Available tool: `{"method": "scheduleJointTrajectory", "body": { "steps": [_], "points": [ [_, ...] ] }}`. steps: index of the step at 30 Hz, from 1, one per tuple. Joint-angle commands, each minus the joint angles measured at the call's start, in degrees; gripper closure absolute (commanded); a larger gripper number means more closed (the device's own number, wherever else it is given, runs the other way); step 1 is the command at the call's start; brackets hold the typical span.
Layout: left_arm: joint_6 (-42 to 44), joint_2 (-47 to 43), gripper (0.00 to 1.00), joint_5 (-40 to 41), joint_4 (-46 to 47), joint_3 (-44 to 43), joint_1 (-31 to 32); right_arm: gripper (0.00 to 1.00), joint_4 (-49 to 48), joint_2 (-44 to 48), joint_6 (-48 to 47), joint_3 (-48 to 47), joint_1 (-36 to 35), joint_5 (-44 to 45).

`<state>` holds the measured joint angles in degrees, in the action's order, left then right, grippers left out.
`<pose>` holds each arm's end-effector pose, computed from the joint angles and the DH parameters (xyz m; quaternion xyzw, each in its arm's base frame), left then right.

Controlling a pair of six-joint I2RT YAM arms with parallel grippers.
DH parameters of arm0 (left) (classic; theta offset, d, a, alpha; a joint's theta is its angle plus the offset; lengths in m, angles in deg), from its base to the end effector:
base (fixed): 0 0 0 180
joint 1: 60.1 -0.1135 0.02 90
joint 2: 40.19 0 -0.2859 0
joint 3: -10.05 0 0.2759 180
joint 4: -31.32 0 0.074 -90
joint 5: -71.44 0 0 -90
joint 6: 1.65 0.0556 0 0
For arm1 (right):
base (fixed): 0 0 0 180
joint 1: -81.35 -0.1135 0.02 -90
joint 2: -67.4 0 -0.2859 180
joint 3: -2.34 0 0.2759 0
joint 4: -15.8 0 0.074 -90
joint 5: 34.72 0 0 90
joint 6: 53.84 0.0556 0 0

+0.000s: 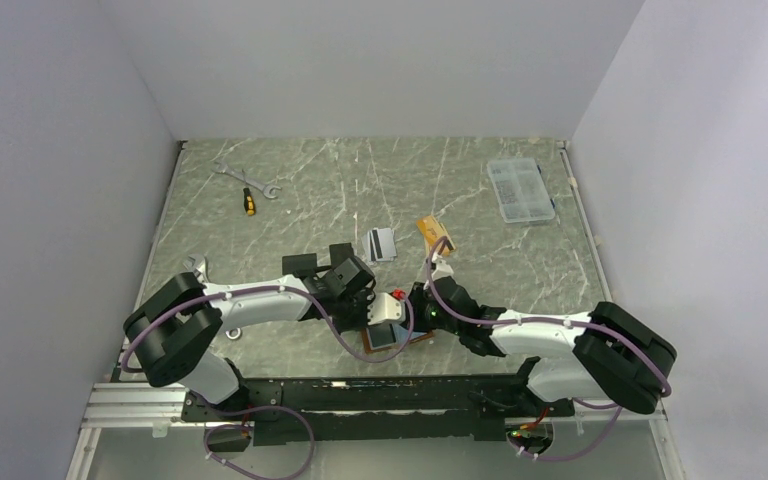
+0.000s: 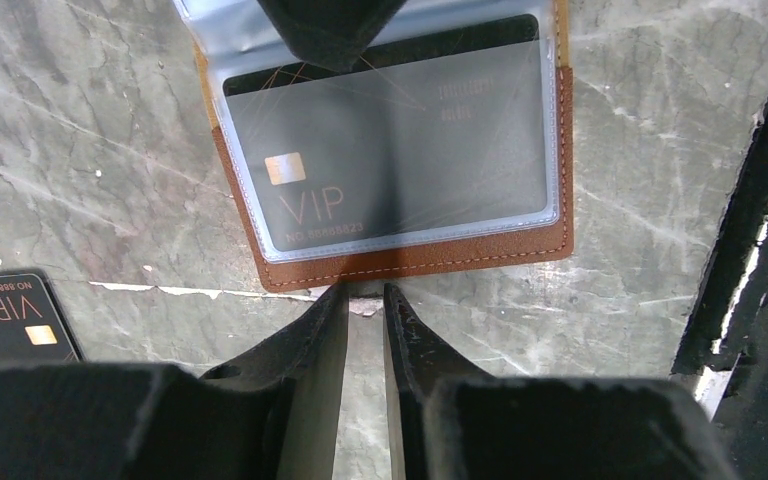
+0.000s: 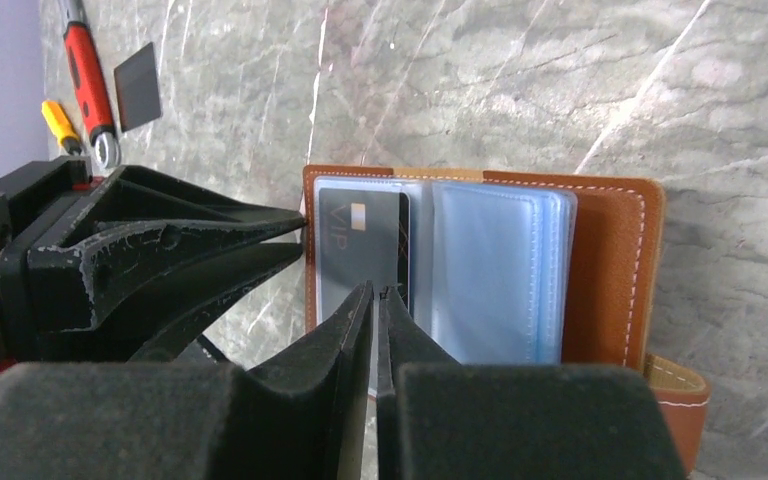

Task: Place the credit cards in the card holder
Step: Insert the credit card into the card holder.

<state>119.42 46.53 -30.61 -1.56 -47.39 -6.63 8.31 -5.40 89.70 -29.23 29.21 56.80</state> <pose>0.1718 -0.2514 0.1505 0.6680 0.6973 -0.1464 0.2149 0.1550 0.1970 0.1328 0.0170 0.8817 0.3686 0.2941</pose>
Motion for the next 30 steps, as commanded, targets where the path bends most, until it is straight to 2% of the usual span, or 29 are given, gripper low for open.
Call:
{"method": "scheduleJointTrajectory", "body": {
  "steps": [1, 6, 19, 24, 29, 30],
  "points": [
    [0.58, -1.88, 0.75, 0.51, 1.62, 0.28, 0.3, 0.92, -0.46, 0.16, -0.69, -0.16, 0.09, -1.17],
    [0.49, -1.82, 0.75, 0.45, 1.56, -0.44, 0.29, 1.0, 1.95, -3.03, -1.6, -1.77, -0.02, -1.16],
    [0.5, -1.2, 0.75, 0.36, 1.69, -1.42, 0.3, 1.0, 2.25, -5.92, -3.17, -4.24, -2.49, -3.17],
    [0.44, -0.77, 0.75, 0.1, 1.49, -2.0, 0.29, 1.0, 3.07, -4.4, -2.96, -3.85, -2.51, -2.5],
    [1.38, -2.16, 0.75, 0.8, -0.05, -1.4, 0.08, 1.0, 8.98, 1.22, -3.19, -4.9, -1.38, 0.42],
    [1.44, -2.65, 0.75, 0.92, -0.57, -1.23, -0.13, 0.97, 9.72, 2.41, -3.4, -5.16, -0.91, 0.76]
  ]
}}
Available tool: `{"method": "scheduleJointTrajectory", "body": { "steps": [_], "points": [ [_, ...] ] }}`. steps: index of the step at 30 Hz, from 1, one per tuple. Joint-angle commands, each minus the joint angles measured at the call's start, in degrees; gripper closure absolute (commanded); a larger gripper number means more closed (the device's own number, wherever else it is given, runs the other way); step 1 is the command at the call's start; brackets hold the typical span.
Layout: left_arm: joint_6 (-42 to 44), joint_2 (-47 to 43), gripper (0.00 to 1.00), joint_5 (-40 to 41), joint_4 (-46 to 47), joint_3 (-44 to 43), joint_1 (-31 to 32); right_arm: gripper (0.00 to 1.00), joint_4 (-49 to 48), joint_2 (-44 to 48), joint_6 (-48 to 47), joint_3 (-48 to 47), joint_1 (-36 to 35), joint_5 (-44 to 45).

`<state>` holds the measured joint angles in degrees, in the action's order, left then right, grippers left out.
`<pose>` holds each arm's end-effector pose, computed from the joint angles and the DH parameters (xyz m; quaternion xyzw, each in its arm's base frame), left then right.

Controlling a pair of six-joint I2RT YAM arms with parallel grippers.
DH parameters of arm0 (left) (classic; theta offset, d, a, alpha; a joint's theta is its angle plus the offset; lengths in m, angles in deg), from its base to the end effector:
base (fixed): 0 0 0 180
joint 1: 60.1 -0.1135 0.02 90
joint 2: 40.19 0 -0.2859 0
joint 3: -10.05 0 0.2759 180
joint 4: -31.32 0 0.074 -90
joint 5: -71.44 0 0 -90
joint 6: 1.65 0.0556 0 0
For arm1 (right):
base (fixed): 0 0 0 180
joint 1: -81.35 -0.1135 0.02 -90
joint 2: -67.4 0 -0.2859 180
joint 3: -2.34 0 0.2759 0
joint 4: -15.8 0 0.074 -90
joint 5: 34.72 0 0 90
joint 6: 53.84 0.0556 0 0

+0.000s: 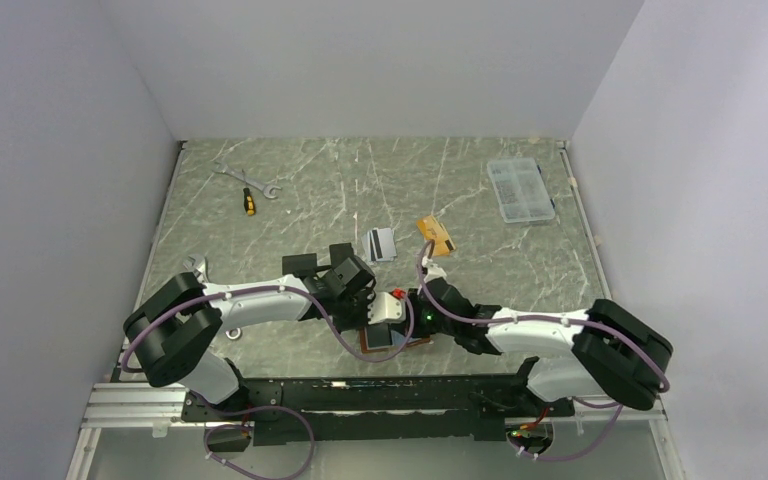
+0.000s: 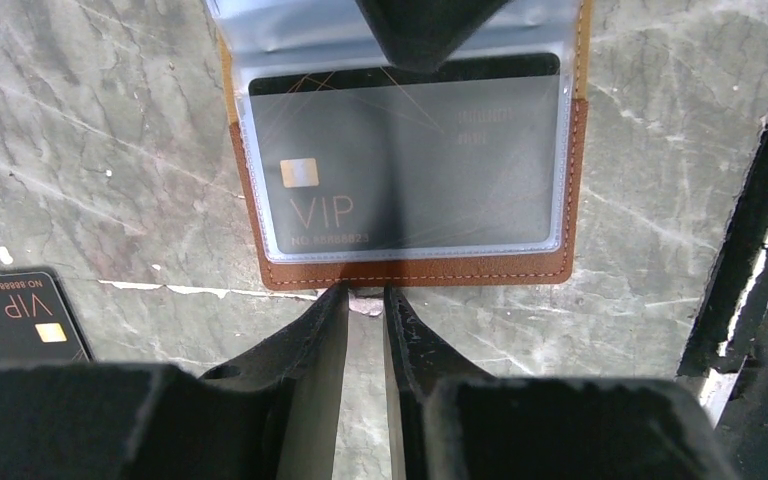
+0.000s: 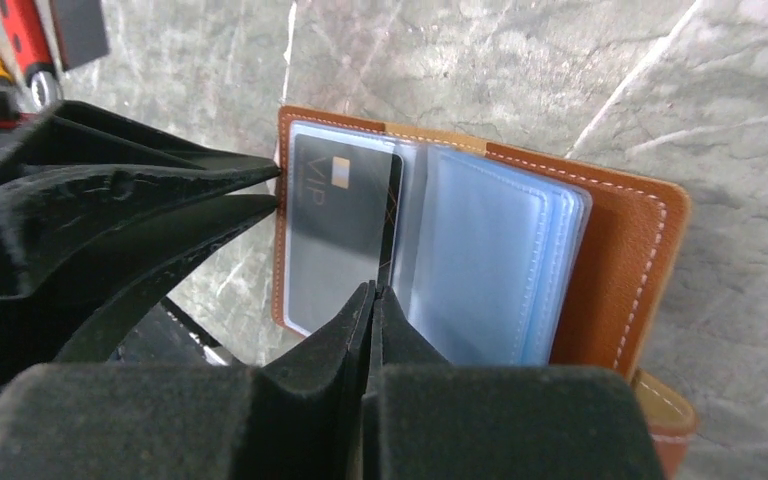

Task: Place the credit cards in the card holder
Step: Insert the credit card into the card holder, then pick up the credit card from the center of the board.

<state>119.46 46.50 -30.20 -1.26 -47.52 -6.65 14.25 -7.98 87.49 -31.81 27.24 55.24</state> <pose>0.1729 -0.2520 0.1516 0.6673 0.6970 -0.1436 0.2195 0.1495 0.2067 0.1256 -0.0221 0.9049 0.3385 0.2573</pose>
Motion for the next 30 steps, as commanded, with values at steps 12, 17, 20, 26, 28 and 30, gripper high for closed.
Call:
{"method": "scheduleJointTrajectory", "body": {
  "steps": [12, 17, 20, 26, 28, 30],
  "points": [
    [1.4, -9.44, 0.69, -1.17, -10.36, -6.89, -10.44, 0.57, 11.54, 10.27, -7.35, -11.39, 8.23, 2.09],
    [2.89, -10.78, 0.64, 1.23, -14.05, -13.89, -15.46, 0.43, 11.64, 6.52, -12.04, -17.57, 15.9, -1.58],
    [3.03, -10.13, 0.58, 7.97, -16.36, -21.39, -16.06, 0.33, 10.42, 1.52, -14.3, -21.91, 21.19, -7.22],
    [2.15, 1.68, 0.16, 5.2, -27.27, -31.55, -27.29, 0.02, 5.19, -6.2, -15.2, -26.6, 24.7, -10.57],
    [1.32, 5.31, 0.22, -3.14, -31.16, -35.63, -30.78, 0.0, 5.71, -9.13, -14.74, -28.36, 25.94, -11.48],
    [0.15, 4.33, 0.01, -3.89, -28.13, -35.25, -31.39, 0.0, 6.07, -12.85, -14.62, -30.2, 27.08, -13.55]
  ]
}}
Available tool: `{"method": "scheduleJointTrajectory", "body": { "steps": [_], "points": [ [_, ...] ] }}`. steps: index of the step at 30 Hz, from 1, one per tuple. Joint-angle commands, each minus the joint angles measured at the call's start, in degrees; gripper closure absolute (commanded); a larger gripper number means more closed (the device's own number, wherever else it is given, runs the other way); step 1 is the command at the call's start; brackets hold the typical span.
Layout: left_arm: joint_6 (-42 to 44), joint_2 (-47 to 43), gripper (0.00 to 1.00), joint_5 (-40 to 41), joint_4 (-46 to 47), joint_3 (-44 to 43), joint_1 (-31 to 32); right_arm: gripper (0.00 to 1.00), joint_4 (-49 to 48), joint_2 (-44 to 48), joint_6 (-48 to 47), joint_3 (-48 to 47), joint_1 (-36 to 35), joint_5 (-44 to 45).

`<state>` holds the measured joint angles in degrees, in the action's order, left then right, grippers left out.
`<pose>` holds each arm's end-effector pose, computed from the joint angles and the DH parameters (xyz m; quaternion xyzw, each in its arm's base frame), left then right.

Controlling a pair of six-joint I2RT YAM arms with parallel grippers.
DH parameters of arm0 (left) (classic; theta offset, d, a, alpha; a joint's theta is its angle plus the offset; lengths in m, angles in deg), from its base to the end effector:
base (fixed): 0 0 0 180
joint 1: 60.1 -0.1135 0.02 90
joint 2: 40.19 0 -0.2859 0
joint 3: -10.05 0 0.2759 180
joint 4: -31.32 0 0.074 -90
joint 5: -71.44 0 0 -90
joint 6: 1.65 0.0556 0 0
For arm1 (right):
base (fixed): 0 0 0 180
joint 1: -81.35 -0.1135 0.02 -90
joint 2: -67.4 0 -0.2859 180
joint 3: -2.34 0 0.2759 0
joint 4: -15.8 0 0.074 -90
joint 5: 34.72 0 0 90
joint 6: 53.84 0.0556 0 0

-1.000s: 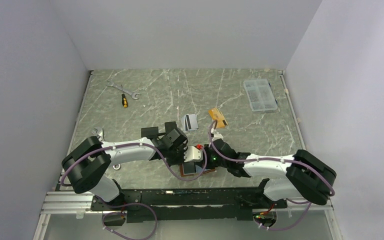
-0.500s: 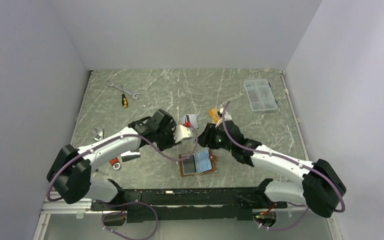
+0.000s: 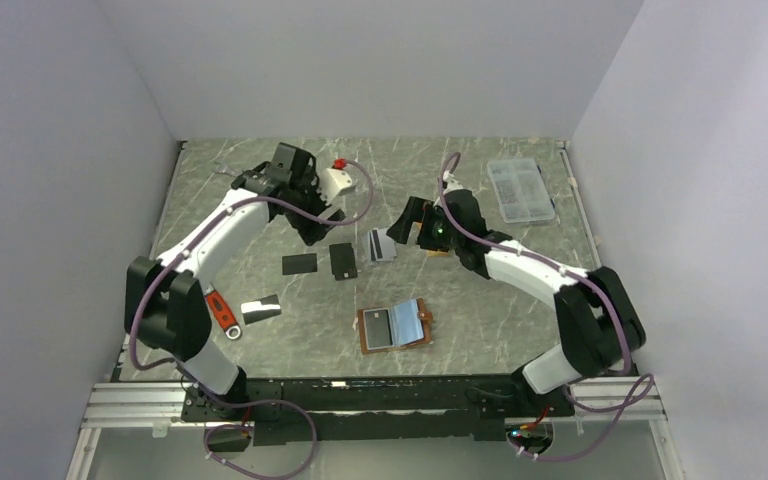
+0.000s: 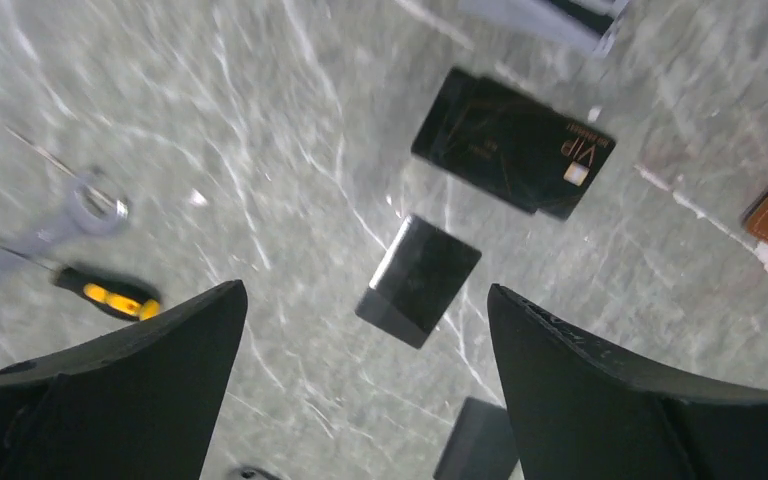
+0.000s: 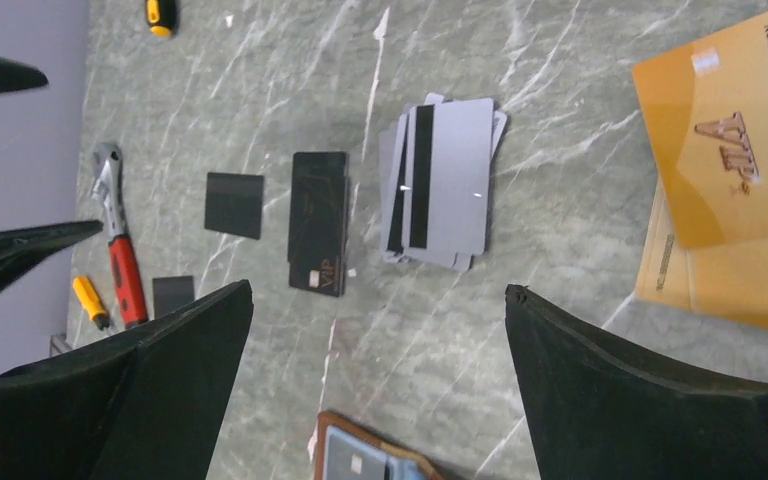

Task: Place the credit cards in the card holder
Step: Pick up the credit card from the center of the board.

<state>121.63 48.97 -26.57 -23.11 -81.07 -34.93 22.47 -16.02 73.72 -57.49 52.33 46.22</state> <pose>0.3317 -0.1644 0.3065 0.4808 0.8133 -0.0433 0.3248 0.3031 0.1781 0.2221 0.0251 0.8650 0.3298 0.3774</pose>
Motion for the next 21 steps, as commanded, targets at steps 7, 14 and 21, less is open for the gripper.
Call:
{"method": "scheduleJointTrajectory", "body": {
  "steps": [7, 14, 21],
  "points": [
    [-10.43, 4.54, 0.01, -18.02, -4.36, -6.46, -5.41, 0.01, -4.12, -11.41, -1.54, -8.27, 3.17, -4.22],
    [-18.48, 13.51, 0.01, -23.5, 5.72, -6.33, -6.89, 0.0, -3.96, -19.5, 0.26, -13.43, 4.38, -6.9],
    [-27.71, 22.2, 0.01, -17.39, 11.33, -11.56, -6.51, 0.06, -4.75, -25.47, 0.51, -16.24, 4.52, -5.33]
  ]
}}
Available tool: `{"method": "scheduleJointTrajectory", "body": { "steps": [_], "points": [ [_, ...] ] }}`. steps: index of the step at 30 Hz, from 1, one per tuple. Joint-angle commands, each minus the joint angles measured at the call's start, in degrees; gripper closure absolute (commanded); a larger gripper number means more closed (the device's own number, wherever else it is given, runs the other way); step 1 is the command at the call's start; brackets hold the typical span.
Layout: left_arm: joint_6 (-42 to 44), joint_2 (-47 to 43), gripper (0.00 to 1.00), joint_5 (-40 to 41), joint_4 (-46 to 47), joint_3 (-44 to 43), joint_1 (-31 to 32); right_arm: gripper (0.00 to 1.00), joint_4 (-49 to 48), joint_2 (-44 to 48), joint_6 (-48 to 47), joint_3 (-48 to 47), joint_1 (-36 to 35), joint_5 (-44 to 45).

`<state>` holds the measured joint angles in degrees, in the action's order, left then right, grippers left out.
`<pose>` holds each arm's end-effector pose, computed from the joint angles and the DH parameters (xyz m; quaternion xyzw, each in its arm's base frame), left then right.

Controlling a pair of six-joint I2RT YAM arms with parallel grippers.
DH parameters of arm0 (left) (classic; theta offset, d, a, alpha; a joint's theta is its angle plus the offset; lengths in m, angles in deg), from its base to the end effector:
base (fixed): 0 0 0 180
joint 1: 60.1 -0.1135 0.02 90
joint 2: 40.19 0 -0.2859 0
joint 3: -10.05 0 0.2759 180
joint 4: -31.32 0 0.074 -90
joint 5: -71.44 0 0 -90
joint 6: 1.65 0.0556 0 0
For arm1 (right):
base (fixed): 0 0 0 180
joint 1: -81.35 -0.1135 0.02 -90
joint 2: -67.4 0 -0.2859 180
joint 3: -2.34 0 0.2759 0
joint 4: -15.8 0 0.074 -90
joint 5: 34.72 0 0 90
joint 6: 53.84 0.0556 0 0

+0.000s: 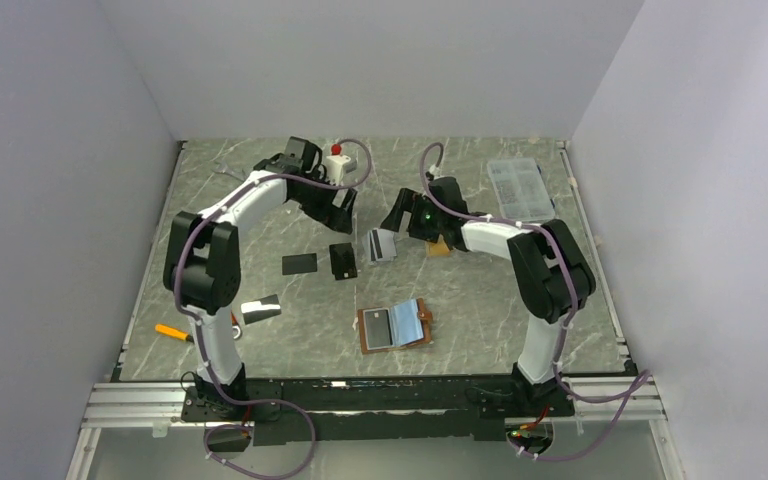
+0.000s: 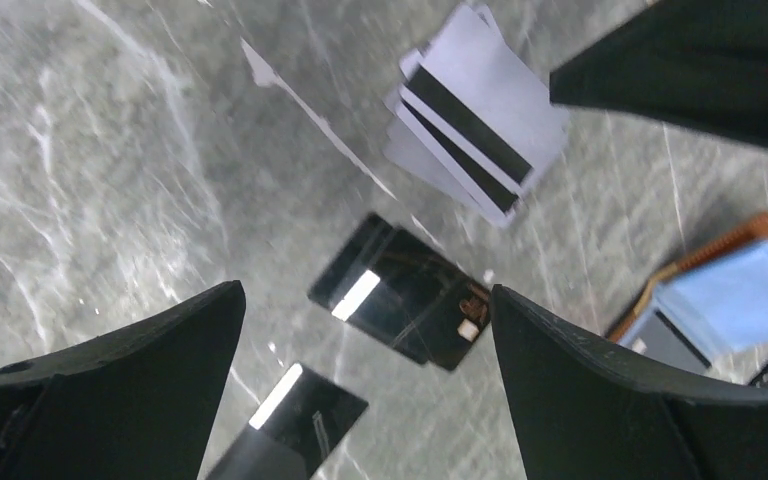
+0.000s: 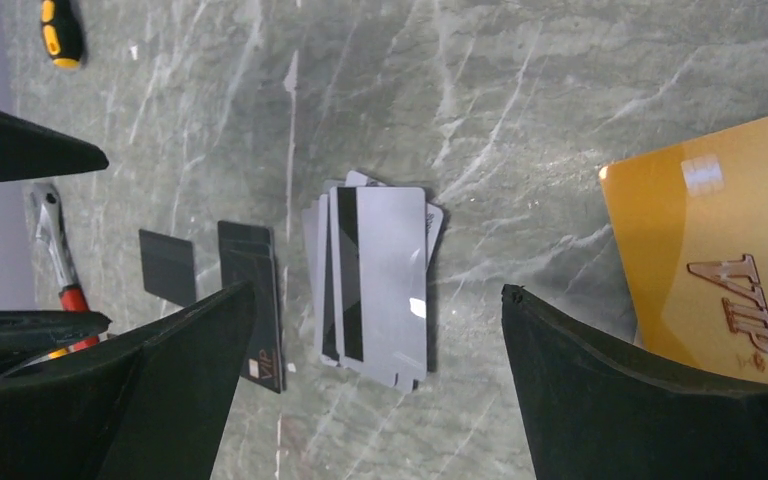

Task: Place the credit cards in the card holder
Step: Pick up the credit card from the center of the board.

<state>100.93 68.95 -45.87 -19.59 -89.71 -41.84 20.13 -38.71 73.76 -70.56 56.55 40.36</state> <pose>0.4166 -0.1643 0.2314 0.3081 0.8894 -0.2402 0.2375 0.3857 0.1940 0.1592 0.0421 0.8903 0.3266 0.3145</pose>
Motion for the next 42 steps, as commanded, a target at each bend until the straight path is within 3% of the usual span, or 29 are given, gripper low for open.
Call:
{"method": "scheduleJointTrajectory", "body": {
  "steps": [1, 5, 12, 32, 42],
  "points": [
    [-7.5, 2.9, 0.01, 2.5, 8.87, -2.66, 0.63, 0.09, -2.13, -3.98, 0.78, -3.91, 0.27, 0.43],
    [-8.04, 5.39, 0.01, 4.66, 11.76, -2.2, 1.94, 0.17, -1.09, -8.79, 1.42, -7.5, 0.28, 0.14],
    [-4.92, 9.02, 0.01, 10.72, 12.52, -3.92, 5.13, 0.22, -2.62, -11.97, 2.52, -8.02, 1.16, -0.48],
    [2.19, 9.57, 0.01, 19.04, 16.21, 0.0, 11.9, 0.46, -15.92, -5.74, 10.11, 9.75, 2.78, -9.64],
    [3.31, 9.67, 0.01, 19.57, 16.55, 0.96, 12.86, 0.55, -20.55, -5.67, 12.97, 12.61, 2.75, -13.44]
  ]
}}
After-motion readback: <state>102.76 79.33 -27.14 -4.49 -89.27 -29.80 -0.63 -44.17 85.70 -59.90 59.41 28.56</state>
